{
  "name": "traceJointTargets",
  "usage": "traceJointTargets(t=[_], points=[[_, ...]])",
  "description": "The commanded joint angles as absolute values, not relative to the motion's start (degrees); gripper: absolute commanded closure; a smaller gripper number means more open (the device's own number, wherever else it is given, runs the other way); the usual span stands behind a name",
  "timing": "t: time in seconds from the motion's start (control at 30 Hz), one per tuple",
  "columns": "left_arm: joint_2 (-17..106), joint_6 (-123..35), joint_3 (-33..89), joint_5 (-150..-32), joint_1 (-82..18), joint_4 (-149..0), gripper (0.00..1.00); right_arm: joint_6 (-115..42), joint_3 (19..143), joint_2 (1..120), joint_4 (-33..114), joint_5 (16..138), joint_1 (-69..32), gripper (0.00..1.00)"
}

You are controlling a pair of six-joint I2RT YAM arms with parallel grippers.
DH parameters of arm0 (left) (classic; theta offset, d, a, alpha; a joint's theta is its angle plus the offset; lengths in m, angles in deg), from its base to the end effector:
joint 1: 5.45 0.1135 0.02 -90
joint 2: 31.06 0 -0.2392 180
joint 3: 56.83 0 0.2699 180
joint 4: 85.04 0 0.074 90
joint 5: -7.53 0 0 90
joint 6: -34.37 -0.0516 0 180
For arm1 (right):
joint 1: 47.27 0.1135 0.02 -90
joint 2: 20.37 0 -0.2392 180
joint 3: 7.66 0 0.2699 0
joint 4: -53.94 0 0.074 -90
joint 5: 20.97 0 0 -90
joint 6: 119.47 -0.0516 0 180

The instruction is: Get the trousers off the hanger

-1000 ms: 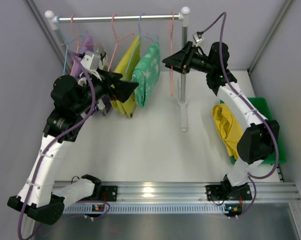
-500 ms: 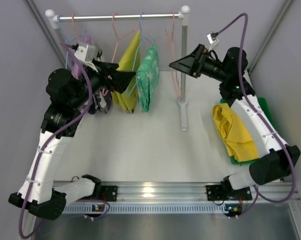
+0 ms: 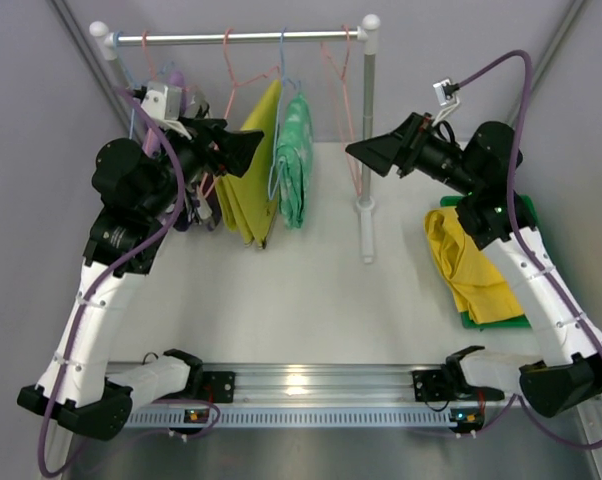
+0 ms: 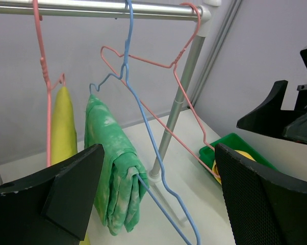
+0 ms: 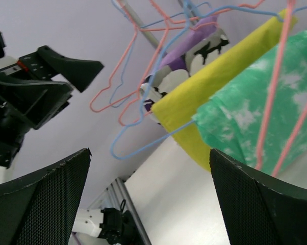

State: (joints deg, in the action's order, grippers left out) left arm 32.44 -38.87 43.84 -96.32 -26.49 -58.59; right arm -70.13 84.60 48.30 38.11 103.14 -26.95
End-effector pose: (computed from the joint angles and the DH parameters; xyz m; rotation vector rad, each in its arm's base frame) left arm 0.2292 -0.1014 0.5137 0.2595 1.4029 -0.7142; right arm 0.2675 0.1299 0.4601 -0.2549 1.5754 1.2731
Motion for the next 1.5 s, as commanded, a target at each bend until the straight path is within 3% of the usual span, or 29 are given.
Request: traceJointTargets(t=[0.0,0.27,0.67,0.8,1.07,1.2,1.4,1.47], points=[[31.25,-38.93,43.55,-93.9,-25.67,-63.05,0.06,-72.0,89.9,49.94,40.56,100.59,-21.7,0.03],[30.29,-38.49,43.64,-93.19,-23.65,-62.7,0.06,-81.76,94.73,59.94,48.99,89.08,-11.07,0.12],[28.53,-37.44,43.64,-93.72,-21.27,-62.0,0.06,-82.74,111.61,79.82,47.68,84.76,-9.74,0.2],[28.35,-37.61,43.38,-94.25,-21.01,-62.0,0.06,-86.31,111.62,83.25,54.42,88.35,-9.74,0.37],[27.74,-38.31,42.32,-94.34,-21.01,-61.21,0.06,-93.01,106.17,81.59,64.2,93.81,-9.65,0.54],[27.82,-38.31,41.97,-94.34,-21.01,-61.47,0.06,-95.03,106.26,81.23,65.26,94.86,-9.65,0.71],[27.82,-37.79,41.18,-93.99,-21.01,-61.74,0.06,-96.09,107.66,82.2,66.4,95.83,-10.27,0.87],[27.74,-37.87,41.09,-93.99,-21.01,-61.47,0.06,-96.44,108.28,82.64,66.67,96.01,-10.97,0.98]])
